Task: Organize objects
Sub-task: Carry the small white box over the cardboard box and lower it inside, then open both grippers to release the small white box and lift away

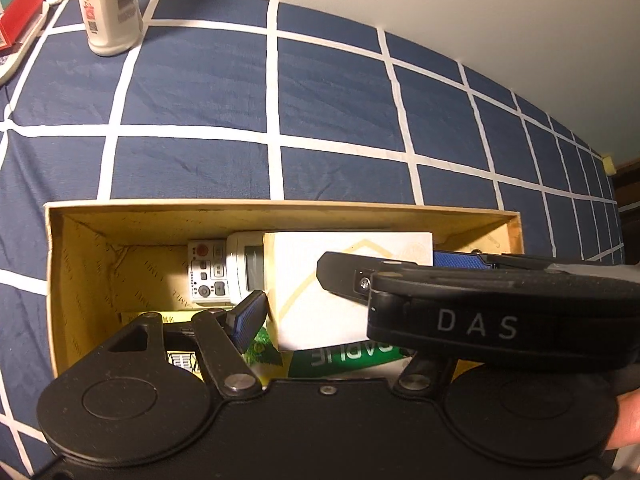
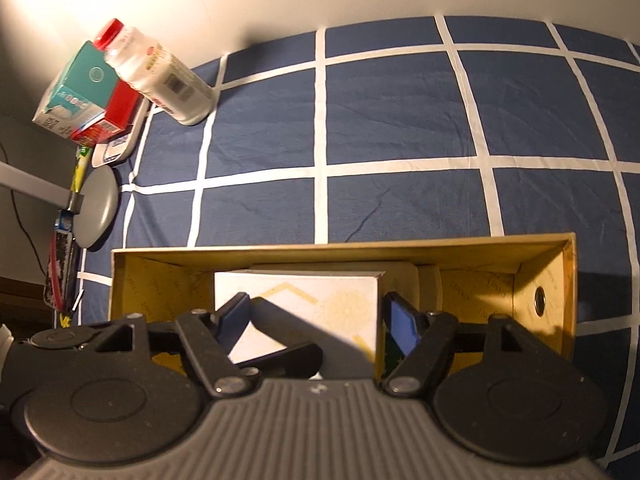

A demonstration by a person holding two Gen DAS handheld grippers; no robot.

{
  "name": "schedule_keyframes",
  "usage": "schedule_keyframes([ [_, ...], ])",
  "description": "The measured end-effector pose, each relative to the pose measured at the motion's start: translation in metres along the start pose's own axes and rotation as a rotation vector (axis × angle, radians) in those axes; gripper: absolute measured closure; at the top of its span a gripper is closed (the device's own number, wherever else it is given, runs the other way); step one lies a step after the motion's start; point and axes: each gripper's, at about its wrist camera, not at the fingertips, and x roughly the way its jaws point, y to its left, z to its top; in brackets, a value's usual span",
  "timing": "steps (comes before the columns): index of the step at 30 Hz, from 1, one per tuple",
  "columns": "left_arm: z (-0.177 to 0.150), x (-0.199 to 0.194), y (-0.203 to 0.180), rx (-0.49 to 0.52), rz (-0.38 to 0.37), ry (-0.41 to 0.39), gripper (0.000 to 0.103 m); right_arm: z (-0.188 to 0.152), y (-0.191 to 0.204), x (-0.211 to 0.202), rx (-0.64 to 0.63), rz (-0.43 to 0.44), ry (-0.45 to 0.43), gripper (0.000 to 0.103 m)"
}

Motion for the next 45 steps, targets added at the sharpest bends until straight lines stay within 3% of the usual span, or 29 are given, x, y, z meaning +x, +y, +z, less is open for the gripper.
schedule_keyframes([
  [11, 0.01, 0.016, 0.007, -0.004, -0.006, 0.035, 0.036, 0.01, -0.007, 0.018, 0.018, -0.01, 0.035, 0.031],
  [23, 0.008, 0.01, 0.002, 0.011, 0.057, 0.008, 0.034, 0.009, -0.011, 0.016, 0.032, -0.015, 0.026, 0.031],
  [40, -0.042, -0.043, -0.006, -0.006, 0.236, -0.073, 0.012, -0.034, -0.013, -0.057, -0.021, -0.066, -0.096, 0.026],
  [45, -0.06, -0.06, -0.008, -0.01, 0.274, -0.108, 0.008, -0.056, -0.017, -0.076, -0.015, -0.09, -0.111, 0.019],
])
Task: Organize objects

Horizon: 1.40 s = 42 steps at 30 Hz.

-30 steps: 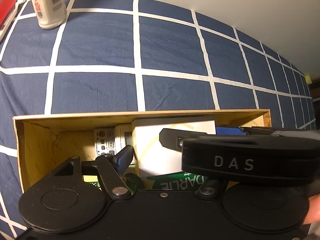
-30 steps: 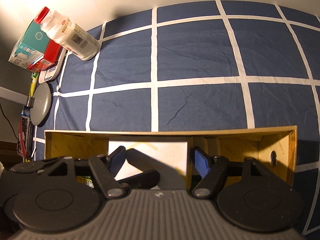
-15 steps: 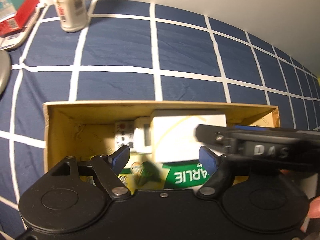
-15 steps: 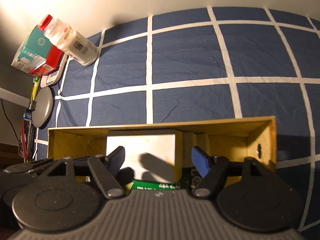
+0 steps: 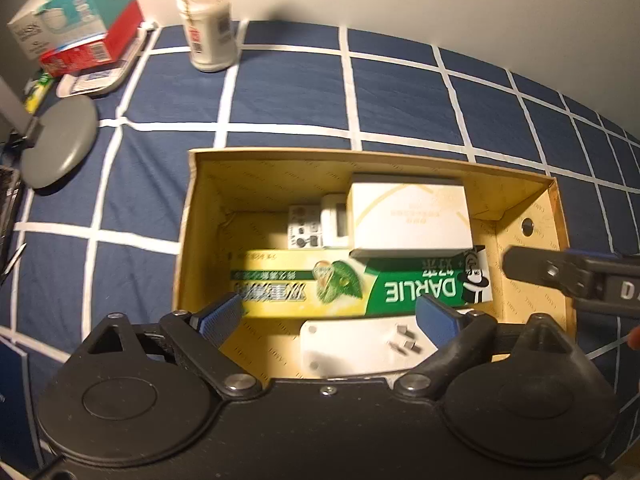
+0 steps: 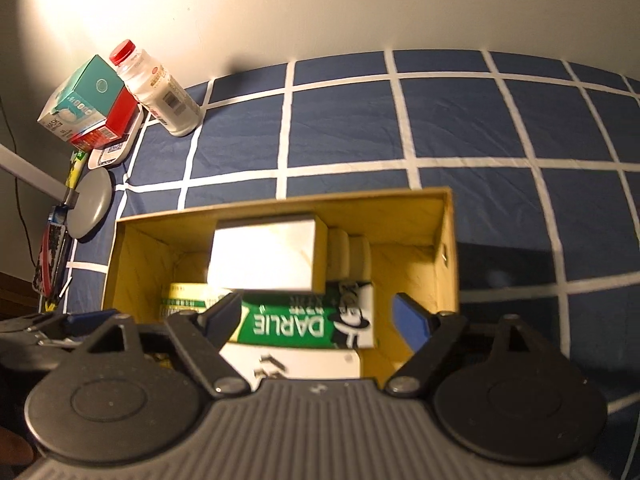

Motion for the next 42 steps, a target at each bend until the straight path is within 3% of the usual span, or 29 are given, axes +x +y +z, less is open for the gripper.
schedule_keyframes([
  [18, -0.059, -0.043, 0.004, -0.011, 0.073, -0.051, 0.0, -0.071, -0.013, -0.041, 0.004, -0.058, 0.008, 0.0],
  [42, -0.091, -0.054, -0.001, 0.009, 0.1, -0.057, 0.0, -0.112, -0.018, -0.048, -0.02, -0.085, 0.035, 0.0],
])
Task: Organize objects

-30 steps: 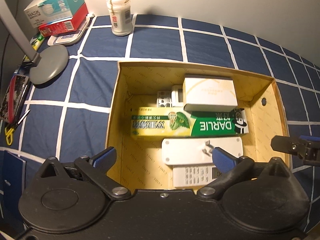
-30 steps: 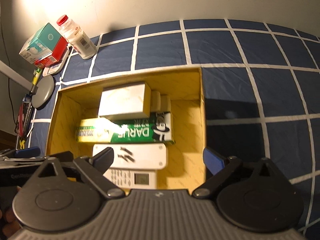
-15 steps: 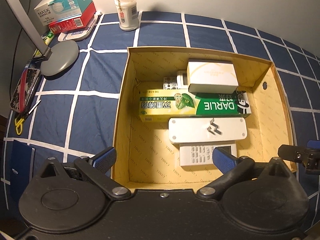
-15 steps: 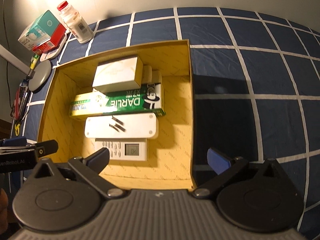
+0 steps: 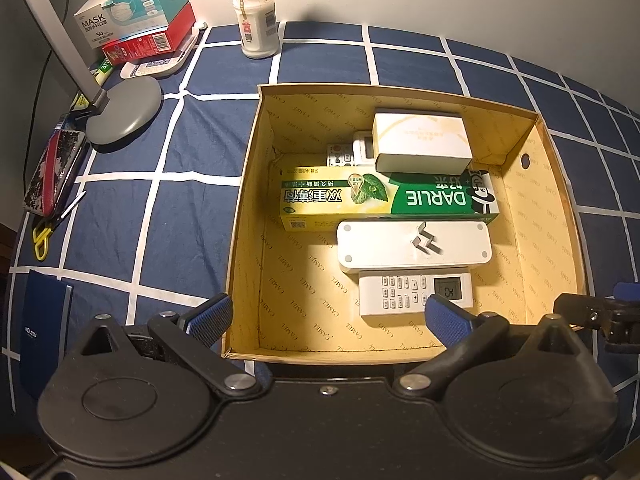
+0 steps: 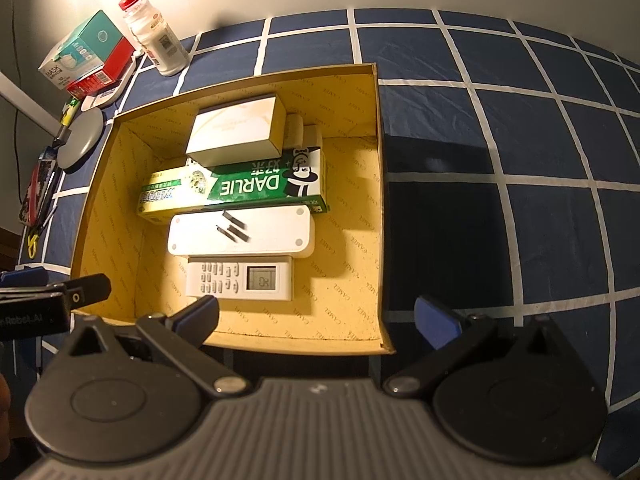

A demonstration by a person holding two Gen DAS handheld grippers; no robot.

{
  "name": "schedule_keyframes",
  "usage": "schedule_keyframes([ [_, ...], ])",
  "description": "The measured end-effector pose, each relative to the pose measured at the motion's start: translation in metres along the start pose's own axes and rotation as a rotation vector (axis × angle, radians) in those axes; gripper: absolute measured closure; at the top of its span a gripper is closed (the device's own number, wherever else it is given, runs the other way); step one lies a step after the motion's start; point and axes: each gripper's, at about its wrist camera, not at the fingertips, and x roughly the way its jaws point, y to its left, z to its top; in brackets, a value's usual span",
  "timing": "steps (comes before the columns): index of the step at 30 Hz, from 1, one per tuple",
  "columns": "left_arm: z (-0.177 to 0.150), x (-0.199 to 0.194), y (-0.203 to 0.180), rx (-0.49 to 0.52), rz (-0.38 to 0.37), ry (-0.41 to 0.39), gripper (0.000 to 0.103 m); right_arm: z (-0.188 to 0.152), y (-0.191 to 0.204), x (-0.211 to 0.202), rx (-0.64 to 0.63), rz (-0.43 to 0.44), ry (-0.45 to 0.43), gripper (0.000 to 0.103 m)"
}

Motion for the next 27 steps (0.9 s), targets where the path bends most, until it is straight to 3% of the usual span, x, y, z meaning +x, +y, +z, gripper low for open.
schedule_keyframes([
  [27, 0.0001, 0.001, -0.0037, -0.002, 0.019, 0.004, 0.0, -0.0008, -0.0018, 0.0003, -0.005, 0.002, -0.002, 0.0],
])
